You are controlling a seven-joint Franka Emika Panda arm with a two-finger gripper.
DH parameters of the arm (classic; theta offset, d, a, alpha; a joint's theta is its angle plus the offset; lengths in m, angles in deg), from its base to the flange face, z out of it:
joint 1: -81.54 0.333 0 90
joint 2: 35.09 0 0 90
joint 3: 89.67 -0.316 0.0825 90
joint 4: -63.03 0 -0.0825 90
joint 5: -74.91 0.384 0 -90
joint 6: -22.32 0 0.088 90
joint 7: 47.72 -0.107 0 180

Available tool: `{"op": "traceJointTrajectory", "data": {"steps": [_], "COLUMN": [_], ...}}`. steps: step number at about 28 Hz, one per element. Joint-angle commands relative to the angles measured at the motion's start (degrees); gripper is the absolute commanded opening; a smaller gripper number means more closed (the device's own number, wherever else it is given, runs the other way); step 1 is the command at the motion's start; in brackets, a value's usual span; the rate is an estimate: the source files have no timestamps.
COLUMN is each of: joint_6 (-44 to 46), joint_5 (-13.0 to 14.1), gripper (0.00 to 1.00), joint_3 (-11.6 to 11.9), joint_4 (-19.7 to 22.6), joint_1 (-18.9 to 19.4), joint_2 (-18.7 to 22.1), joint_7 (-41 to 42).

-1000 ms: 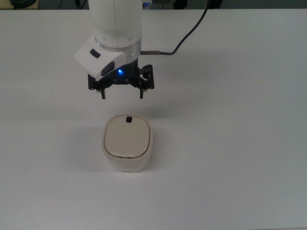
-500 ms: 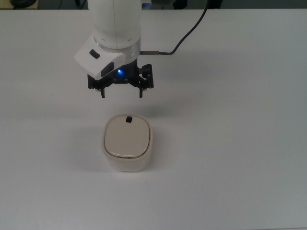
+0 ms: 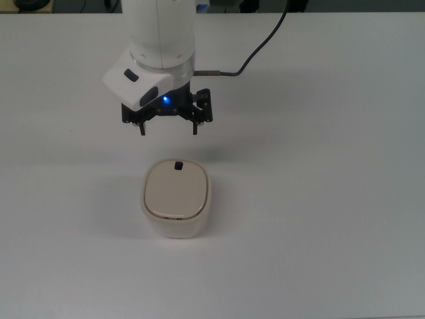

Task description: Close the trash can

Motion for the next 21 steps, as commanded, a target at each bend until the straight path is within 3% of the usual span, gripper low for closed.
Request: {"op": "traceJointTrajectory", "data": {"steps": [1,21], "joint_6": [2.0,3.05], "joint_5": [0.53,0.53], "gripper": [1.0,1.0], "joint_3": [0.22,0.57], "joint_4": [0.5,0.68], "joint_1": [-0.02,-0.02], "joint_2": [0.83,0.75], "joint_7": [1.23,1.32]}}
